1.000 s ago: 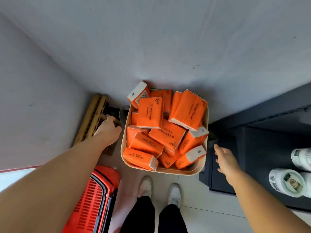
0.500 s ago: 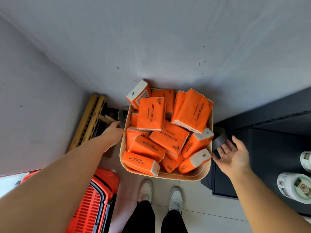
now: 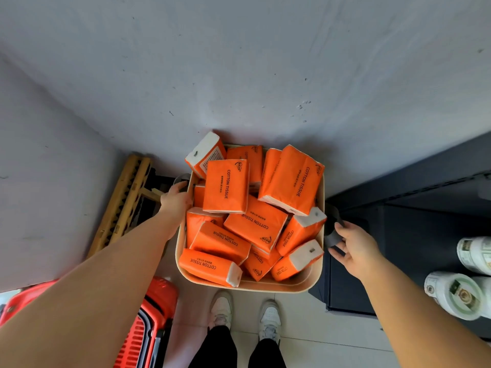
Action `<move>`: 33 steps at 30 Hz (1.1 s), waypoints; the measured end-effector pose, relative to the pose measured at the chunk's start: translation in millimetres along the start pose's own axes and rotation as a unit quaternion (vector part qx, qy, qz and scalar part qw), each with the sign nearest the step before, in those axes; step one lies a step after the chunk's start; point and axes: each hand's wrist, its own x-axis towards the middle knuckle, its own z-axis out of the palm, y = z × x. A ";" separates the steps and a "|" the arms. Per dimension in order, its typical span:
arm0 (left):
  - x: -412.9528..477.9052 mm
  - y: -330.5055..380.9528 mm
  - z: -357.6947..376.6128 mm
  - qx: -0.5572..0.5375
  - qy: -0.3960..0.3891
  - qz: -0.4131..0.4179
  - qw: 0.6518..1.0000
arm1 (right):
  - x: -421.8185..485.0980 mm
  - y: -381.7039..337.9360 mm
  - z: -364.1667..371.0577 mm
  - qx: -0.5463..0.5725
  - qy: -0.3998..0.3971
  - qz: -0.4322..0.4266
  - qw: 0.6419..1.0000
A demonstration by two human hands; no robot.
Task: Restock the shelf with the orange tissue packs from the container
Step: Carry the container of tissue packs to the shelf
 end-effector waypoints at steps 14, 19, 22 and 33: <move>16.5 -6.7 -6.1 -0.080 0.050 -0.091 0.991 | 2.5 5.6 0.7 -0.011 0.021 -0.020 1.000; 14.9 -3.0 -19.9 -0.080 0.057 -0.042 0.994 | -2.9 5.7 0.2 0.018 0.018 0.001 1.000; 13.3 -2.9 -34.4 -0.159 0.043 -0.037 0.986 | -3.1 6.0 -2.7 0.060 0.005 0.020 0.998; -26.2 13.5 -43.5 -0.073 -0.062 0.051 0.994 | -27.7 -4.9 24.8 -0.055 -0.027 -0.115 0.992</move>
